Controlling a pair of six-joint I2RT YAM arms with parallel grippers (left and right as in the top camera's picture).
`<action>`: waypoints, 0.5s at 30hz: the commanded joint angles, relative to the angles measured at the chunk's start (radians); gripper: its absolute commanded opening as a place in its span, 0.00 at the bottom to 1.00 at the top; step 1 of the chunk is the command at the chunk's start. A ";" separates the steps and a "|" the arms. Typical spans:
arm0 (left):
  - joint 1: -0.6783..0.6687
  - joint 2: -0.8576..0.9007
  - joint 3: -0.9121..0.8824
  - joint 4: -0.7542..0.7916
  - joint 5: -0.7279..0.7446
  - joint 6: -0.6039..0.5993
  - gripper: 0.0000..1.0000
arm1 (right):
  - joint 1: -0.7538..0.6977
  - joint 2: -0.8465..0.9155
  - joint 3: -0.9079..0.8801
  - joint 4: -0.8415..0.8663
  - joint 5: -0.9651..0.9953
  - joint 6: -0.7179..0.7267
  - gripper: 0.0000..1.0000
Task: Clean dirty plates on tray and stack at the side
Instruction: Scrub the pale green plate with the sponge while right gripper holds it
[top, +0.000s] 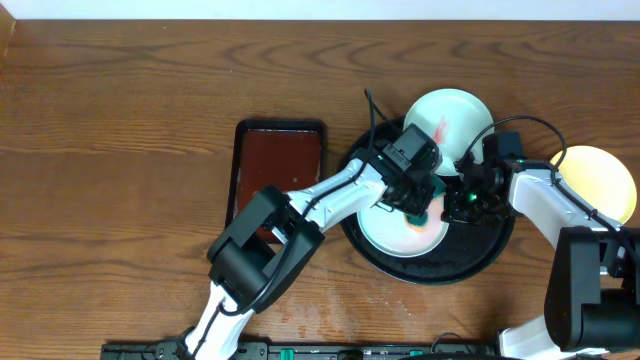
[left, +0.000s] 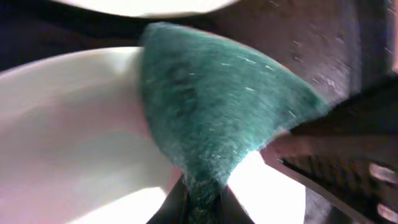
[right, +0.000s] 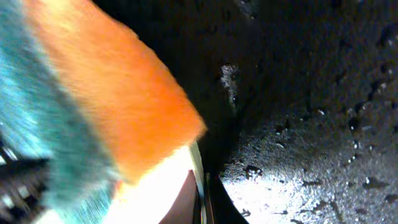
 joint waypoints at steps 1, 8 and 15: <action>0.090 0.048 -0.003 0.022 -0.354 0.044 0.08 | 0.007 0.029 -0.019 -0.008 0.068 0.014 0.01; 0.150 0.037 0.061 -0.122 -0.416 0.047 0.07 | 0.007 0.029 -0.019 -0.008 0.068 0.014 0.01; 0.146 0.035 0.138 -0.441 -0.417 -0.038 0.07 | 0.007 0.029 -0.019 -0.008 0.068 0.014 0.01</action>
